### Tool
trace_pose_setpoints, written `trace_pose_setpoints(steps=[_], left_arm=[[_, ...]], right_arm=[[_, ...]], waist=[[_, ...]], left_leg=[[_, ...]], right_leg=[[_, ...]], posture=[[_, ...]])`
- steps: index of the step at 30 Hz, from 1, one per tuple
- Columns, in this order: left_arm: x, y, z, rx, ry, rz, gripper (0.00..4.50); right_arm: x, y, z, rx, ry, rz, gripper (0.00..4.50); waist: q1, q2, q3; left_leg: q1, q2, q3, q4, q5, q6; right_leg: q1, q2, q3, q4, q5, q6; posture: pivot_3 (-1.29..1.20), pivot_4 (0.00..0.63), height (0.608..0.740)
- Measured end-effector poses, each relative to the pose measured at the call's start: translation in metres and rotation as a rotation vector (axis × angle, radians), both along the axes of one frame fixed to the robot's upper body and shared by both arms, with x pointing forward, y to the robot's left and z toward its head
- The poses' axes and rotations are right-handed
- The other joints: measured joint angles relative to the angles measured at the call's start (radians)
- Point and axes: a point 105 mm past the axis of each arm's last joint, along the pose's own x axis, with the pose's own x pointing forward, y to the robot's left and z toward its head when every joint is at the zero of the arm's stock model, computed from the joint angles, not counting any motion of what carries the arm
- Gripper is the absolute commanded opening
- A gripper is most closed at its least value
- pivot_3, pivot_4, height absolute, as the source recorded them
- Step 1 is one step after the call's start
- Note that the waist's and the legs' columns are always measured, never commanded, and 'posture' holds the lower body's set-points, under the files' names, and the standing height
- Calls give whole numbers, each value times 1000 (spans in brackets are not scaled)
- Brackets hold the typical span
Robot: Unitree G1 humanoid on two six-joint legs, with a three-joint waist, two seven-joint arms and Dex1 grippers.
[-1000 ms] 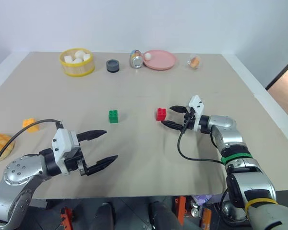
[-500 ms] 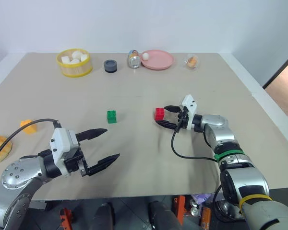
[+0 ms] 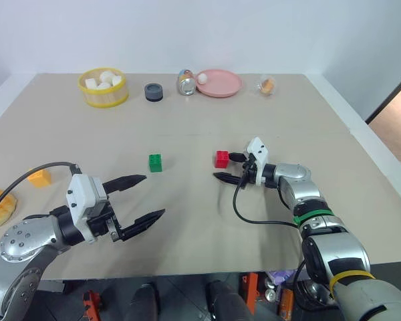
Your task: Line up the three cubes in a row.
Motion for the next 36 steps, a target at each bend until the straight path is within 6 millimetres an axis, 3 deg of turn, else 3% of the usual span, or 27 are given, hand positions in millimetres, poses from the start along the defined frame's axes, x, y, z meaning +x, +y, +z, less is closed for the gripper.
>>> trace_pose_setpoints(steps=[2, 3, 12, 18, 22, 27, 31, 36], left_arm=[[0, 0, 0, 0, -2, 1, 4468], [0, 0, 0, 0, -2, 2, 4492], [1, 1, 0, 4, -6, 21, 4500], [2, 4, 2, 18, -35, 37, 4500], [2, 17, 0, 27, -36, 87, 4500], [-6, 26, -15, 39, 20, 91, 4500], [-13, 38, -28, 49, 77, 78, 4500], [-16, 43, -33, 73, 86, 37, 4500]], right_arm=[[2, 2, 2, 0, -11, -4, 4500], [2, 2, 3, 0, -15, -5, 4241], [1, 4, 1, -4, -10, 9, 1232], [4, 6, 12, -9, -34, 27, 1199], [-7, 5, 16, 4, -21, 98, 1199], [-52, 14, 20, 64, -1, 289, 1199], [-107, 21, 8, 9, 67, 459, 1199], [-133, 28, 3, -35, 57, 535, 1199]], waist=[[0, 0, 0], [0, 0, 0], [0, 0, 0], [-1, 0, 0], [0, 0, 0], [4, 0, 0], [6, 1, 0], [4, 0, 0]], left_leg=[[0, 0, 0, 0, 0, 0], [0, 0, 0, 0, 0, 0], [0, 0, 0, 0, 0, 0], [0, 0, 0, 0, 0, 0], [0, 0, 0, -1, 0, 0], [0, 0, -1, -3, 0, 0], [0, 0, -1, -4, 0, 0], [3, 0, 0, -2, 0, -1]], right_leg=[[0, 0, 0, 0, 0, 0], [0, 0, 0, 0, 0, 0], [0, 0, 0, 0, 0, 0], [0, 0, 0, 0, 0, 0], [0, 0, 0, 0, -1, 0], [-1, 0, 0, 1, -4, 0], [-2, 0, 0, 2, -5, -1], [-2, -1, 0, 2, -2, -4]], posture=[[0, 150, 740], [0, 150, 740], [0, 150, 740], [0, 150, 740], [0, 150, 740], [0, 150, 740], [0, 150, 740], [0, 150, 740]])
